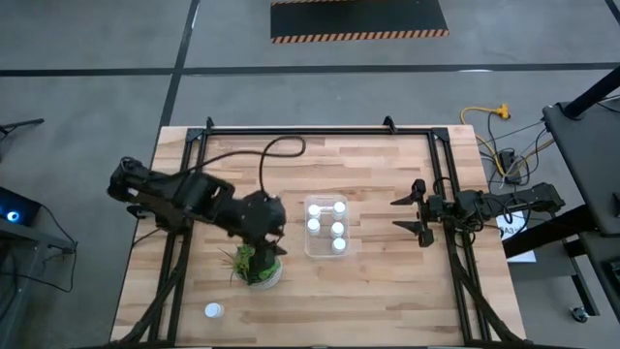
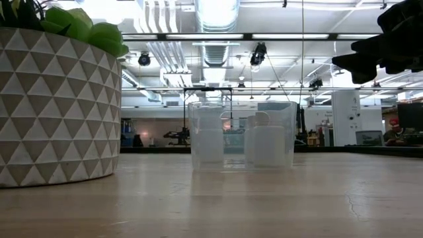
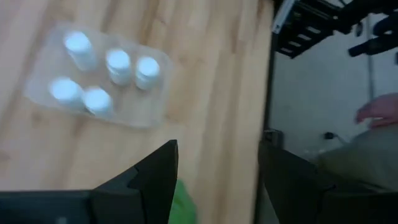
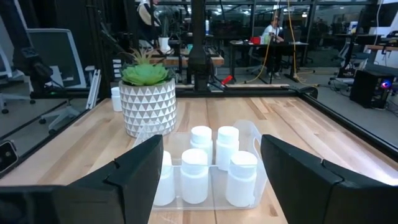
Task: Pick and place pill bottles into a basket
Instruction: Put the white medicine bottle into the transparent bin
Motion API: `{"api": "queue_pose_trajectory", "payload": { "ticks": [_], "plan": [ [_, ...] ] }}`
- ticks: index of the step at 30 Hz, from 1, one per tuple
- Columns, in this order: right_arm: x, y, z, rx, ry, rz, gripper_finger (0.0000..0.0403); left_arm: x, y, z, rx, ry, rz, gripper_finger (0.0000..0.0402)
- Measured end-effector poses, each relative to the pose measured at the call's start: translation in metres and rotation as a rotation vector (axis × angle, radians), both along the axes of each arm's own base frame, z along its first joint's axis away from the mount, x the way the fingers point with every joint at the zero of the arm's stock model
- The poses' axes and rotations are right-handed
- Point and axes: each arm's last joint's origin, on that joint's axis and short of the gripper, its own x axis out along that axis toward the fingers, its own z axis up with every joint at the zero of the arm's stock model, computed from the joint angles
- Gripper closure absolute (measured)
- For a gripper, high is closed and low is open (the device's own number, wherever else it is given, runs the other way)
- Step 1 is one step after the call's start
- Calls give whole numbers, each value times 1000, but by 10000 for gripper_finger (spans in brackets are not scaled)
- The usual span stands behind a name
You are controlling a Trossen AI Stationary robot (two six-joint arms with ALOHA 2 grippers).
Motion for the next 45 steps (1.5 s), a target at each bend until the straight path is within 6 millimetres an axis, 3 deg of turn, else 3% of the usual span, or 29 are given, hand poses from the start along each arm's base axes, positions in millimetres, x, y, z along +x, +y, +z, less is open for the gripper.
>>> {"api": "queue_pose_trajectory", "payload": {
  "ticks": [13, 22, 36, 45],
  "plan": [
    [0, 0, 0, 1, 0, 0, 142, -33, -72, -3, -408, 133, 361, 198],
    [0, 0, 0, 1, 0, 0, 142, -63, -104, -7, -581, 188, 624, 198],
    [0, 0, 0, 1, 0, 1, 142, -86, -145, -46, -543, 536, 865, 198],
    [0, 0, 0, 0, 0, 1, 142, -88, -142, -55, -422, 596, 916, 198]
  ]
}}
